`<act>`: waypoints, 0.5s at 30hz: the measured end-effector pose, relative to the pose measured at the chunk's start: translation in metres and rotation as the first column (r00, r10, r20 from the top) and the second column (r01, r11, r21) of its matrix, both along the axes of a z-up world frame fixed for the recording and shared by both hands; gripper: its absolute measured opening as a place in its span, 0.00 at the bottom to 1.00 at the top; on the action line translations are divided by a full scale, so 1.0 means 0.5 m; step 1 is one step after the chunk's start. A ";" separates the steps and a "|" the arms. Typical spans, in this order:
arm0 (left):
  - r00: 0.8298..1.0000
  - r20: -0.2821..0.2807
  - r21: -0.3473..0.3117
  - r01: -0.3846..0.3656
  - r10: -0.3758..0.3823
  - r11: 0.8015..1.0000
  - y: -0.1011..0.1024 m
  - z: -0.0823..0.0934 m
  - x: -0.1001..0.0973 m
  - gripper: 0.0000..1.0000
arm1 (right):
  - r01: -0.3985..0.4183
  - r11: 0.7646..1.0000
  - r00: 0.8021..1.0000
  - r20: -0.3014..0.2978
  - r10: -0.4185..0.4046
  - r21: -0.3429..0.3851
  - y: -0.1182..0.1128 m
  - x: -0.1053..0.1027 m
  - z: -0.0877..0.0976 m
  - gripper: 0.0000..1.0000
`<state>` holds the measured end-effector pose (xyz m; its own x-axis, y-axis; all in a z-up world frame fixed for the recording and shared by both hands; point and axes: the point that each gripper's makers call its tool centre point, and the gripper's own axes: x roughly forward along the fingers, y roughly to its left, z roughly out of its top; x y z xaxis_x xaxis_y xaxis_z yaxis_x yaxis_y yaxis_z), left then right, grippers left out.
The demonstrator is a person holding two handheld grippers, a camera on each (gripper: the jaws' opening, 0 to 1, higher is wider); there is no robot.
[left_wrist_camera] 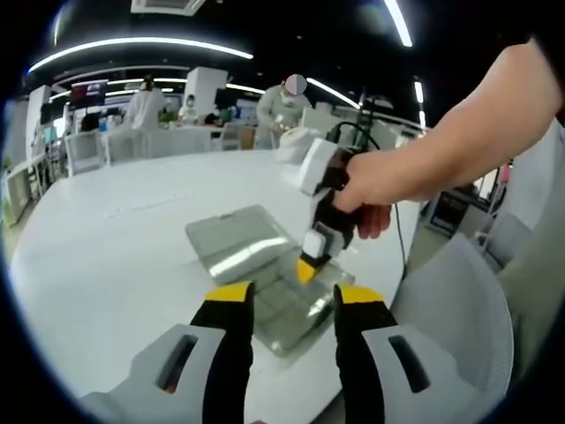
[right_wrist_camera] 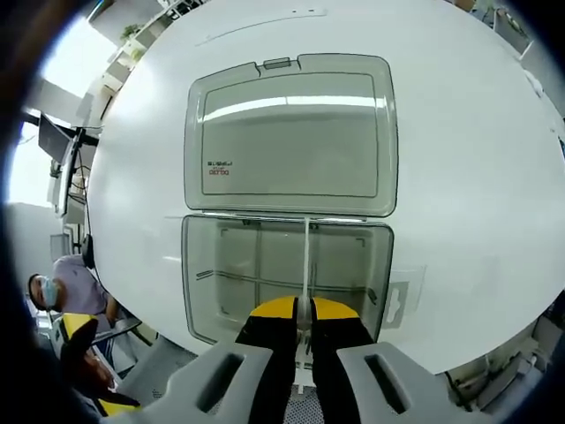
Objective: Insert the divider into the dual guide fixture by aligning both edges with the guide slots and pushing it downward to the bottom, including one-sided entry, uneven engagement, binding, and posture correction.
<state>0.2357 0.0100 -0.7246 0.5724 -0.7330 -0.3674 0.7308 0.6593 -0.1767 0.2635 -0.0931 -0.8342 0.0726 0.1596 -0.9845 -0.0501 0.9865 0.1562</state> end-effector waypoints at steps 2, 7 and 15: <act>1.000 0.001 0.000 0.001 -0.001 1.000 -0.001 0.000 0.000 0.34 | 0.002 1.000 1.000 0.000 -0.002 -0.002 0.000 0.004 -0.001 0.00; 1.000 0.002 -0.001 0.002 -0.002 1.000 -0.003 0.000 0.001 0.34 | 0.010 1.000 1.000 -0.002 -0.010 0.002 -0.002 0.001 -0.001 0.00; 1.000 0.000 0.000 0.004 -0.004 1.000 -0.007 0.005 -0.004 0.33 | 0.044 0.999 0.999 -0.002 -0.044 0.013 -0.005 0.003 -0.006 0.00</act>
